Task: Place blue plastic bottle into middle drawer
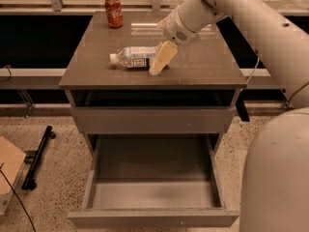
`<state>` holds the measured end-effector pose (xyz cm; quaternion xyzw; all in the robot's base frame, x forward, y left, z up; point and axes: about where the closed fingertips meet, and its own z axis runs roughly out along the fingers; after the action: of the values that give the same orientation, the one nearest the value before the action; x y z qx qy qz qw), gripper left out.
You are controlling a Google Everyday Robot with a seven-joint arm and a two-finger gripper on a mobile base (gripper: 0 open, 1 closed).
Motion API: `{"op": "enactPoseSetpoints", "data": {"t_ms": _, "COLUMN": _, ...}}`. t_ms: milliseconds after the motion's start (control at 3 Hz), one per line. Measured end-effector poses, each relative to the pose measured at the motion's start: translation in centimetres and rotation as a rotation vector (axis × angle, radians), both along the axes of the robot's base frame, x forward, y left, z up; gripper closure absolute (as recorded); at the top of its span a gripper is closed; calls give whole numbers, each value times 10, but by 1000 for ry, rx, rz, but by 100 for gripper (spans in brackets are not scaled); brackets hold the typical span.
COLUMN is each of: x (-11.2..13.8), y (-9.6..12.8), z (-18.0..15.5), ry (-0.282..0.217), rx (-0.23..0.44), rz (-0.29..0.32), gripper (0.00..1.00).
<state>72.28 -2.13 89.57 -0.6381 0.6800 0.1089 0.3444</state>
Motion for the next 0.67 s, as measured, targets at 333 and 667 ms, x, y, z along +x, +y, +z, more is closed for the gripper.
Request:
{"op": "enactPoseSetpoints", "data": {"t_ms": 333, "x": 18, "y": 12, "z": -14, "ry": 34, "rx": 10, "rz": 11, "gripper": 0}}
{"op": "enactPoseSetpoints", "data": {"t_ms": 667, "x": 26, "y": 20, "z": -25, "ry": 61, "rx": 12, "rz": 19, "gripper": 0}}
